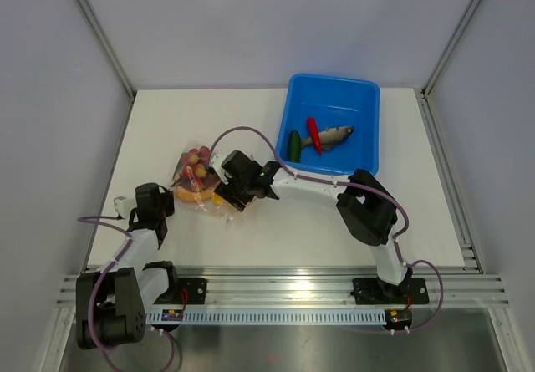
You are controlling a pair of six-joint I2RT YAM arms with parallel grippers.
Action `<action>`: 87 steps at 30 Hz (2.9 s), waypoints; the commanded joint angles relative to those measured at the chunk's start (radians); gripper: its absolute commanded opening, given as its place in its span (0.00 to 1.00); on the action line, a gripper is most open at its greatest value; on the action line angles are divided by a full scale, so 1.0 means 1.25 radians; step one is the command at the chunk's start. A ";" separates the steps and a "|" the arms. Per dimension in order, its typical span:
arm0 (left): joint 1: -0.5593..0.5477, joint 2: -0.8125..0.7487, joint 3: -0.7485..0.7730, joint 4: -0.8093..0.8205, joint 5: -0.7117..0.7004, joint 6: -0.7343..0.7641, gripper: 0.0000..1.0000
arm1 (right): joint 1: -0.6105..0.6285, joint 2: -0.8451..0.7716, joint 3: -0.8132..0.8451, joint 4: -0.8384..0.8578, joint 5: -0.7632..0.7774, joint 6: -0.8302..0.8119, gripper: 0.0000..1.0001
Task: Open the zip-top bag and remove the fake food
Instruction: Pick up the fake vegetable at the center of the board, then place the fake vegetable at the center of the board.
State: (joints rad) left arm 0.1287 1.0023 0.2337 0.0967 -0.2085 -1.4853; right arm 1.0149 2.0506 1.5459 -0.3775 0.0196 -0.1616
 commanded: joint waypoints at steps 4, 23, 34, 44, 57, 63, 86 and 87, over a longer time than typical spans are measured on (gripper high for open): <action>-0.001 -0.015 0.024 -0.016 -0.015 0.008 0.00 | 0.002 -0.081 0.054 -0.049 0.136 0.043 0.36; -0.008 -0.034 0.035 -0.059 -0.043 -0.001 0.00 | 0.000 -0.229 0.017 -0.147 0.220 0.106 0.36; -0.007 -0.039 0.038 -0.066 -0.043 -0.006 0.00 | -0.077 -0.336 -0.048 -0.128 0.279 0.173 0.35; -0.011 -0.036 0.039 -0.065 -0.037 -0.005 0.00 | -0.253 -0.443 -0.149 -0.056 0.253 0.275 0.36; -0.018 -0.029 0.043 -0.061 -0.016 0.000 0.00 | -0.363 -0.332 -0.147 -0.027 0.300 0.334 0.31; -0.020 -0.026 0.041 -0.063 -0.012 -0.005 0.00 | -0.391 -0.285 -0.137 -0.021 0.308 0.356 0.29; -0.021 -0.028 0.045 -0.068 -0.012 -0.003 0.00 | -0.409 -0.226 -0.109 -0.053 0.295 0.378 0.55; -0.020 -0.028 0.045 -0.066 -0.012 -0.003 0.00 | -0.409 -0.229 -0.110 -0.053 0.296 0.381 0.58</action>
State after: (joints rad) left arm 0.1081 0.9684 0.2539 0.0013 -0.2348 -1.4921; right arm 0.5091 1.7927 1.3804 -0.4541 0.3740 0.2935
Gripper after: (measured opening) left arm 0.003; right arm 0.654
